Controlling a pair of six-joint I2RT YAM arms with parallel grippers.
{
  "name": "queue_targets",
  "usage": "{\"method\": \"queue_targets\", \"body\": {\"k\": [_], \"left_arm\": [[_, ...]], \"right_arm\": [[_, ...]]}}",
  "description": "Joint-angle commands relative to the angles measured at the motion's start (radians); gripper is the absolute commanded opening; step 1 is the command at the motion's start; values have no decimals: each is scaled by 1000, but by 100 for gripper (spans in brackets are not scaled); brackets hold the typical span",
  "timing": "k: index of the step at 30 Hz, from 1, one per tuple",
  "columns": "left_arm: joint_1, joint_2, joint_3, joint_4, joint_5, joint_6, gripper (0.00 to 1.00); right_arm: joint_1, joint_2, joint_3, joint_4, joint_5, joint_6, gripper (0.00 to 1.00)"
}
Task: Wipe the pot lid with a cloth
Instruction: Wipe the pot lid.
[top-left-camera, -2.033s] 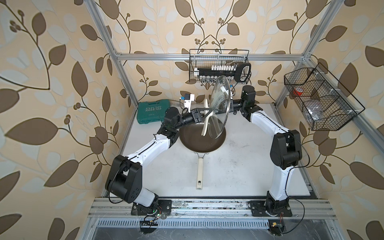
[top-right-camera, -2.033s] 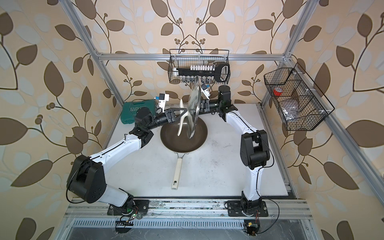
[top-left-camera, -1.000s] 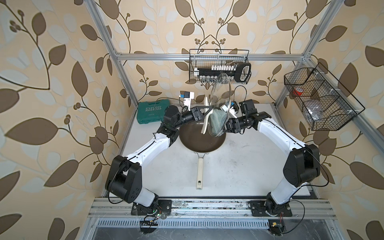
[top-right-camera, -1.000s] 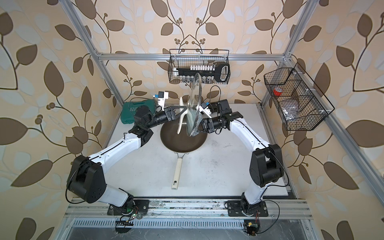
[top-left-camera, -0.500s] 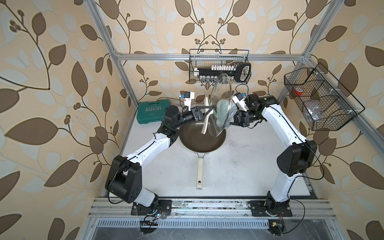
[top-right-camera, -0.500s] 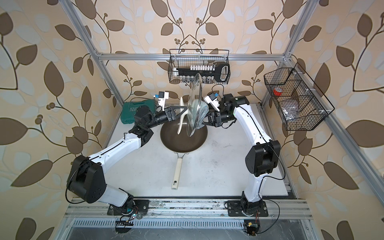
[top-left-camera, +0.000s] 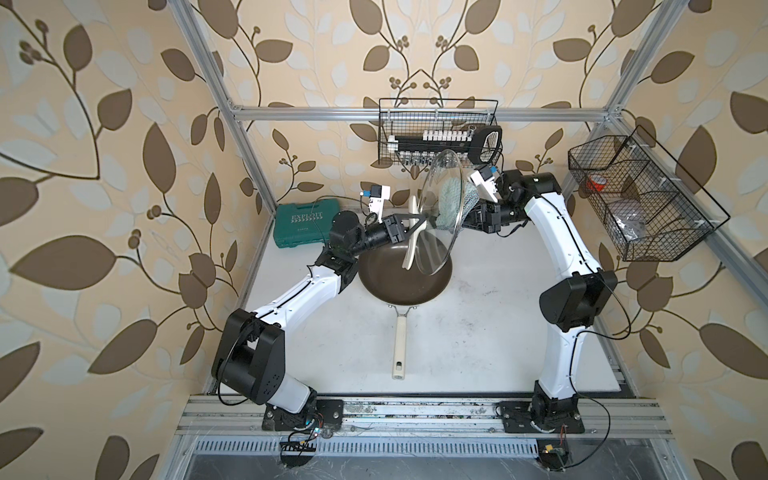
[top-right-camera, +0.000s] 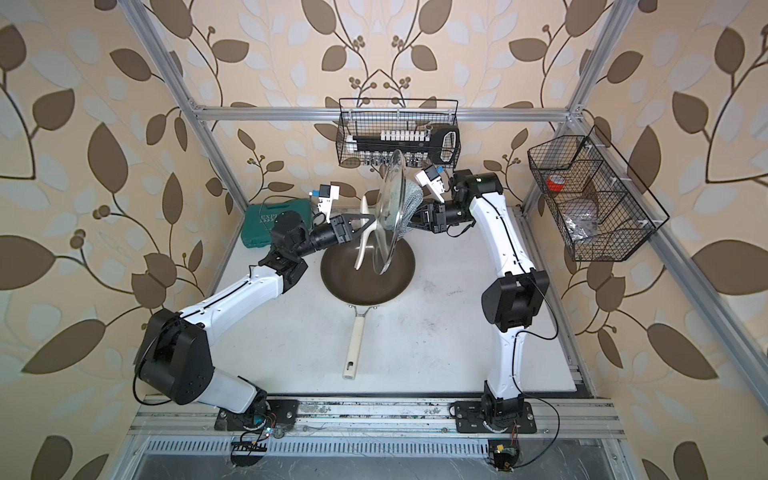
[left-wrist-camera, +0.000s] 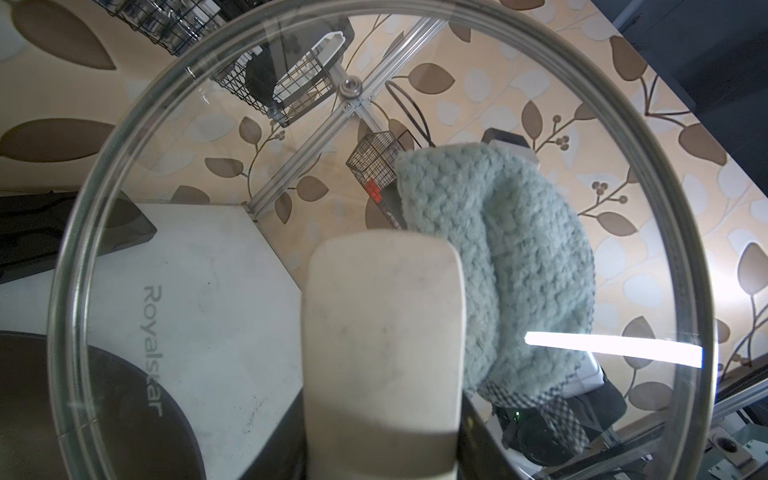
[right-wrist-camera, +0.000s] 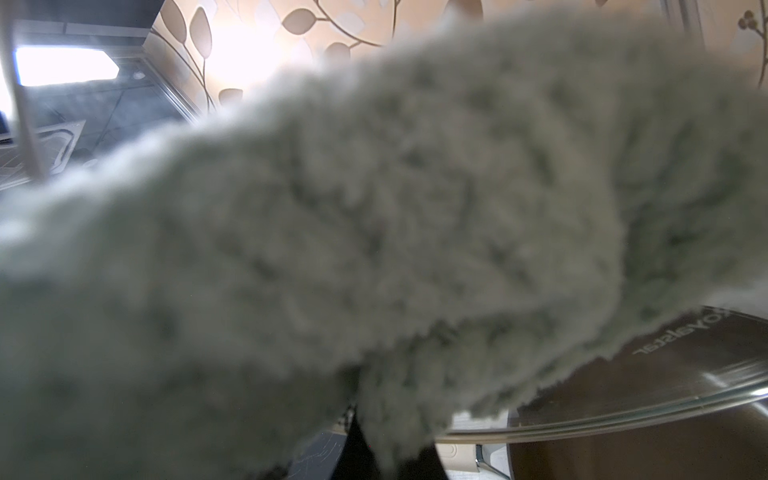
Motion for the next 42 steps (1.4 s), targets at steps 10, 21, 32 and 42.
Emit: {"method": "queue_targets", "body": {"k": [10, 21, 32, 42], "left_arm": [[-47, 1, 72, 253, 7, 18, 0], [-58, -25, 73, 257, 7, 19, 0], [-58, -115, 76, 200, 4, 56, 0], [-58, -141, 91, 186, -2, 77, 0]], "right_arm": [[1, 80, 85, 131, -85, 313, 0], [5, -126, -507, 1605, 71, 1412, 0], [38, -36, -522, 1702, 95, 1478, 0], [109, -86, -651, 1531, 117, 1266, 0]]}}
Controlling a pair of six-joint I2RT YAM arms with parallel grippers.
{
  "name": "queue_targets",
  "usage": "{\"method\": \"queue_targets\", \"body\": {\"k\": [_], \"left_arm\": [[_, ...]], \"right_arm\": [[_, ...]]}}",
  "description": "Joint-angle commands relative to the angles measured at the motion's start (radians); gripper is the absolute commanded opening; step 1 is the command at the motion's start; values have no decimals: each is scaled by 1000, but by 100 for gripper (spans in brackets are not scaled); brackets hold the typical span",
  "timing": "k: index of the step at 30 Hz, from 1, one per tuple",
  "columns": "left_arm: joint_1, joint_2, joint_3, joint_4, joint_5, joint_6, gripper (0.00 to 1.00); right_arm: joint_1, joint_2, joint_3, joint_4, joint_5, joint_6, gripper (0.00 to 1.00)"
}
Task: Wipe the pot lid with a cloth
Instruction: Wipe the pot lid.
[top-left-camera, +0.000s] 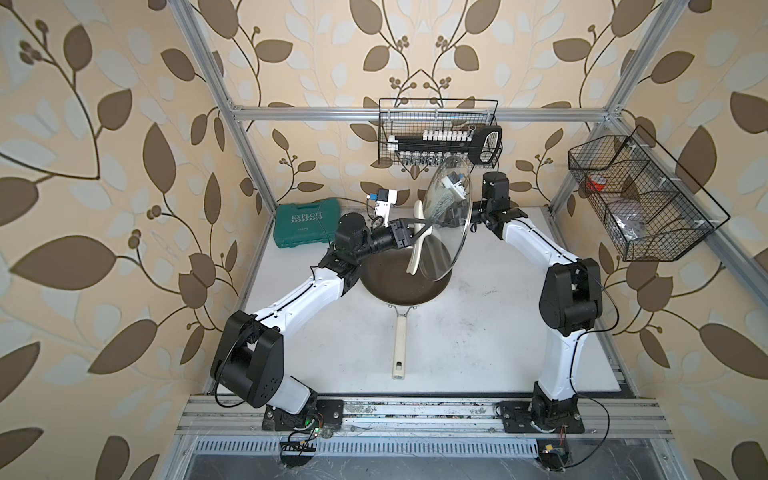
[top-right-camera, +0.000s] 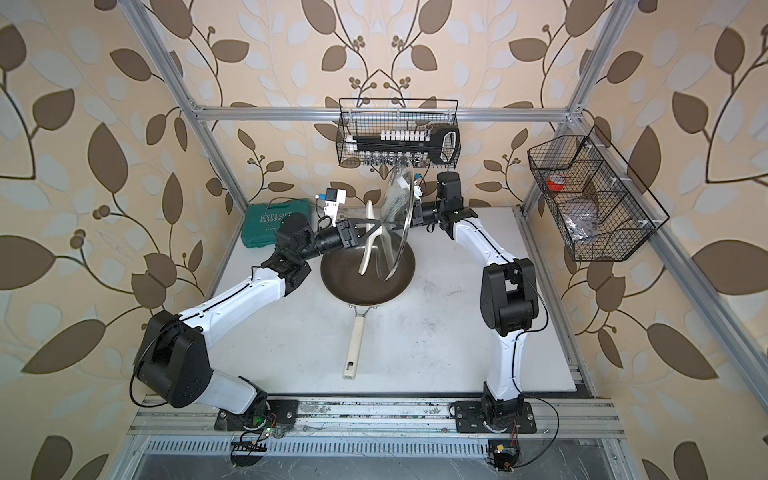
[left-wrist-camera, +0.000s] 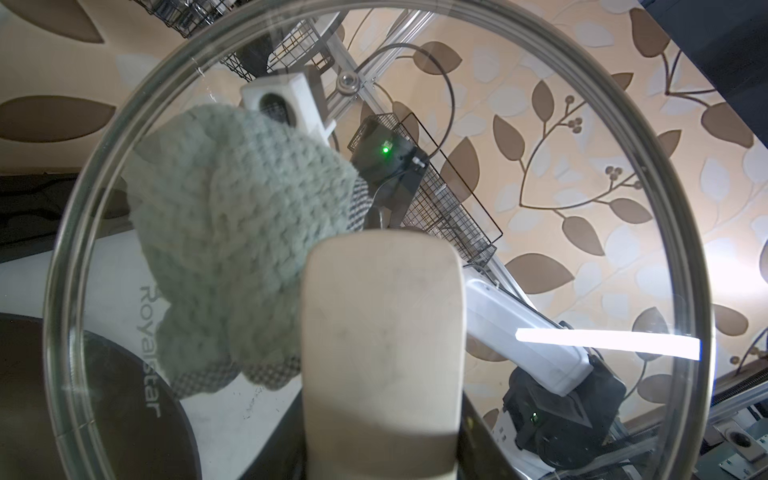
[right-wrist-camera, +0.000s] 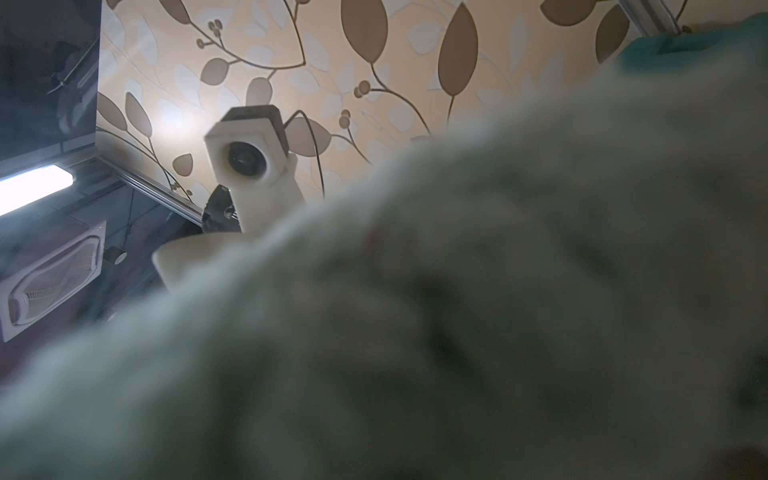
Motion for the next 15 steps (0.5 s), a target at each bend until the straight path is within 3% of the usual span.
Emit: {"method": "queue_targets", "body": {"k": [1, 15], "left_arm": [[-13, -113, 92, 250, 31, 33, 0], [-11, -99, 92, 286, 7, 45, 0]], "right_arm": [[48, -31, -49, -112, 22, -135, 0], [78, -199, -251, -378, -20, -408, 0]]}}
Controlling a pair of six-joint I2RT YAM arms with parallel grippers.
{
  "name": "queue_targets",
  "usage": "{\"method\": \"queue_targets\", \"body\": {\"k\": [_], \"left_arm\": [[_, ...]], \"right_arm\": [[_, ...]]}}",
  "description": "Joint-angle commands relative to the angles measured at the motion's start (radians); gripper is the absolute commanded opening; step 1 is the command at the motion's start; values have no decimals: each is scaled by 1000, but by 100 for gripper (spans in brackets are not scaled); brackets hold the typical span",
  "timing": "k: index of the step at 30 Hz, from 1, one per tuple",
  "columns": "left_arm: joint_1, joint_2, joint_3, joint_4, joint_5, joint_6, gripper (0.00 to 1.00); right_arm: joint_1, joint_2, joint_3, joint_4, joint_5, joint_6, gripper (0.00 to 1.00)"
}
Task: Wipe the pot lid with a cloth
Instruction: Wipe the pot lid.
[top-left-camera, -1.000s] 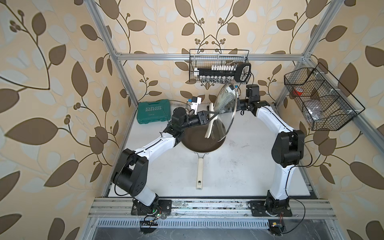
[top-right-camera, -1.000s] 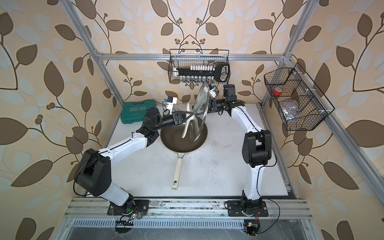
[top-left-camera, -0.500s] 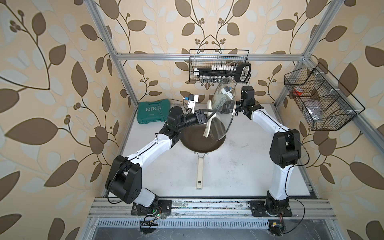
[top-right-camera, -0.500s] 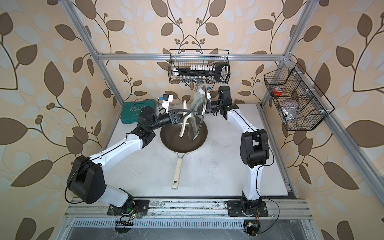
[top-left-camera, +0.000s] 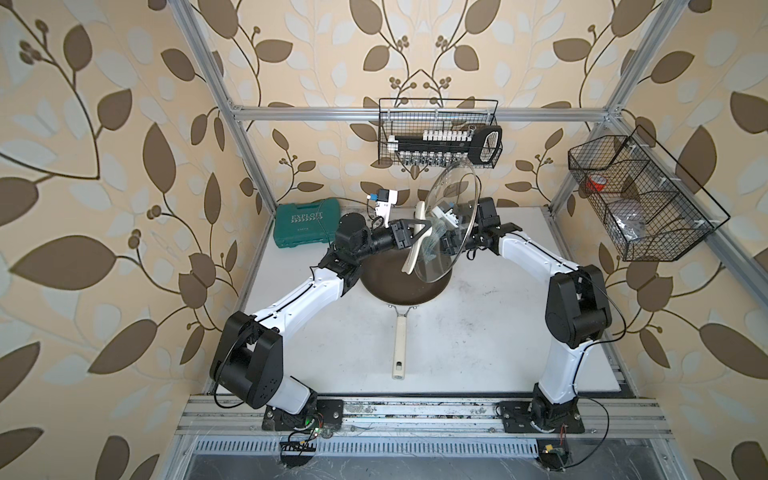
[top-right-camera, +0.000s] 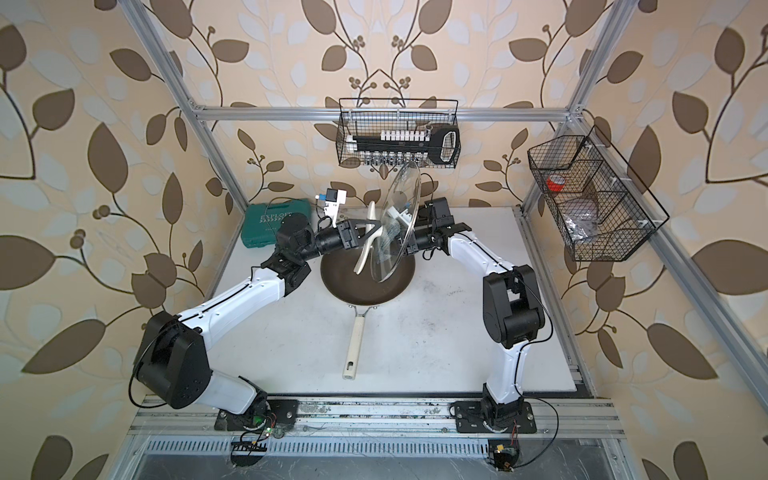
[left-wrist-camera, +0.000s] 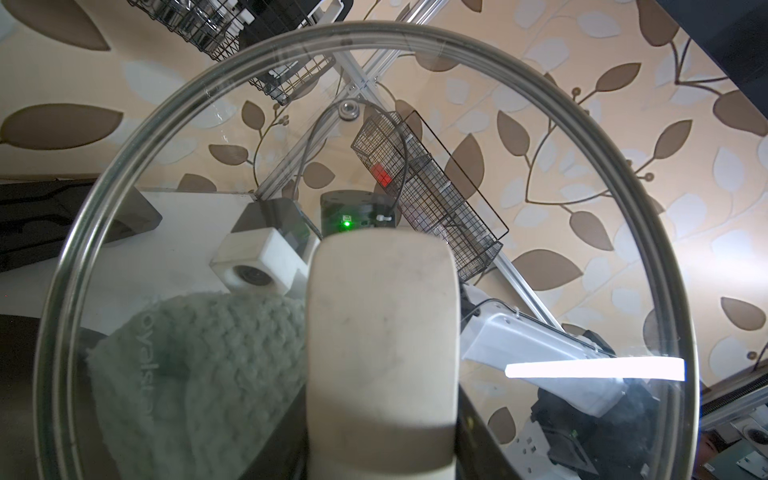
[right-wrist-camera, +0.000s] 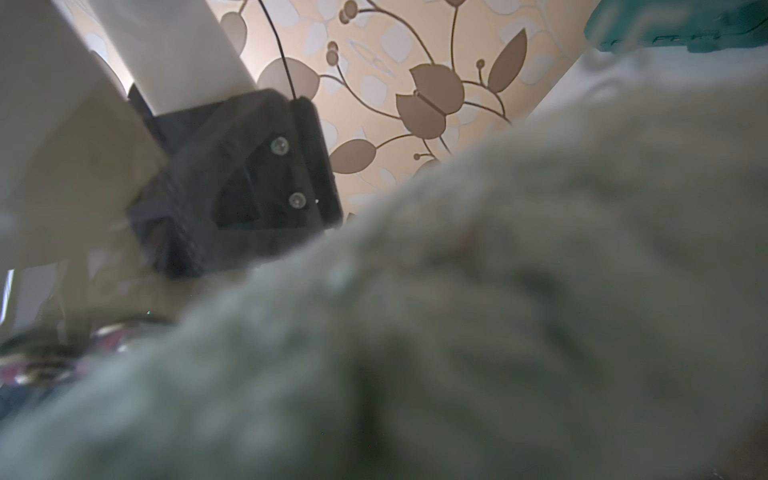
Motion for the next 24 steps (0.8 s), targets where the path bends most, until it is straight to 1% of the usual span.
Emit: {"method": "queue_targets", "body": {"k": [1, 8, 13, 17, 20, 23, 24], "left_arm": [[-10, -97, 89, 309, 6, 20, 0], [-1, -86, 78, 343, -20, 20, 0], [5, -84, 77, 342, -22, 21, 0], [7, -91, 64, 331, -23, 27, 0], [7, -98, 52, 330, -21, 27, 0], [7, -97, 45, 329, -15, 24, 0], [7, -96, 44, 330, -14, 24, 0]], "right_arm": [[15, -74, -43, -86, -38, -99, 0], [15, -154, -77, -260, -73, -225, 0], [16, -190, -41, -478, -96, -384, 0], [6, -181, 63, -757, -115, -590, 0], [-15, -137, 178, -987, -135, -760, 0], [-44, -59, 336, -1281, -164, -991, 0], [-54, -18, 404, -1415, -172, -1103, 0]]}}
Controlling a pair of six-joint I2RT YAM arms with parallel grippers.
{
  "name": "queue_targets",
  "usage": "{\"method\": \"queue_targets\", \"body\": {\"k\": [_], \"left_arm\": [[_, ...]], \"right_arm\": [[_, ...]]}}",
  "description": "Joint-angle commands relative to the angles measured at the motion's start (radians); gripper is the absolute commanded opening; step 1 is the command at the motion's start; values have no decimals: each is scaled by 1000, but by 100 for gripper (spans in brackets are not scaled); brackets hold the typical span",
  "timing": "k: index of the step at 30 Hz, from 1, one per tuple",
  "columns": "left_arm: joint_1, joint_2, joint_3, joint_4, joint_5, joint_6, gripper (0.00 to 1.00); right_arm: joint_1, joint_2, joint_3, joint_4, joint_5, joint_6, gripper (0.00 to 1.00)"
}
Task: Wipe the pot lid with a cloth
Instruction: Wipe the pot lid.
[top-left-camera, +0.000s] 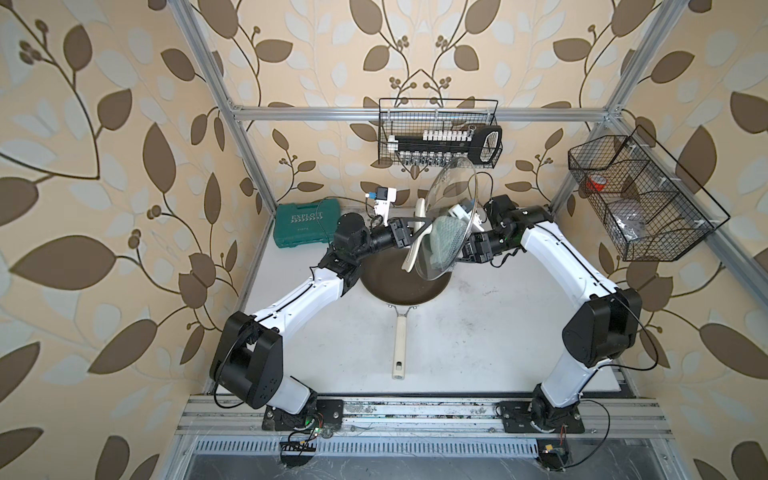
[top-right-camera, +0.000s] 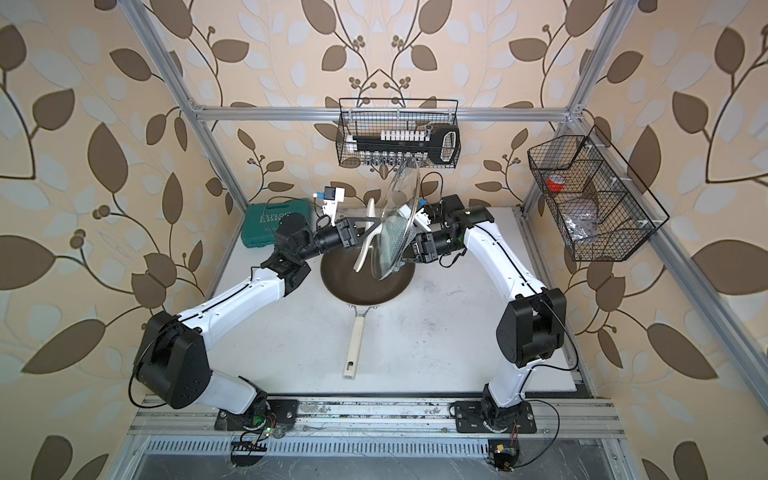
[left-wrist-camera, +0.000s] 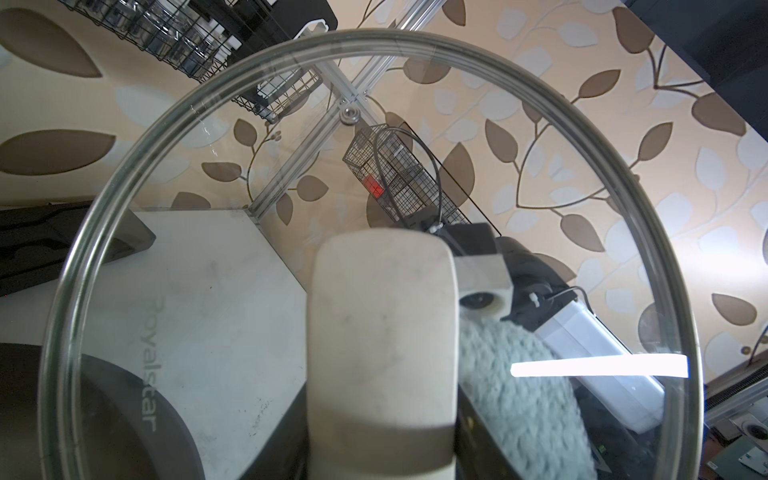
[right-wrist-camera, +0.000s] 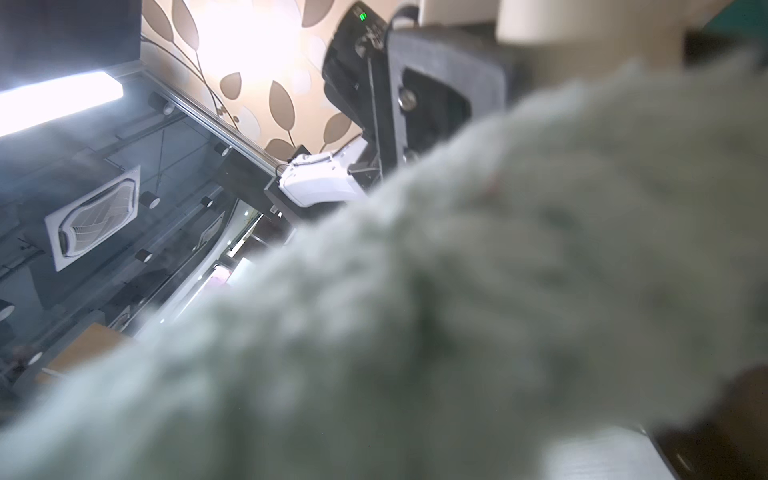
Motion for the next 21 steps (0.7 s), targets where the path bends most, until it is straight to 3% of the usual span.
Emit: {"method": "queue_targets", "body": {"k": [1, 8, 14, 17, 21], "left_arm": [[5, -94, 44, 286, -4, 20, 0], [5, -87, 45, 285, 6, 12, 0], [4, -75, 49, 296, 8, 4, 0], [5, -70, 54, 300, 10, 0, 0], [5, -62, 58, 298, 11, -3, 0]], "right_arm": [[-23, 102, 153, -430, -106, -330, 0], [-50, 188, 315, -429, -97, -311, 0], [-64, 306, 511, -428, -81, -212, 0], [-65, 367, 602, -412, -56, -141, 0], [-70, 370, 570, -199, -16, 78, 0]]}}
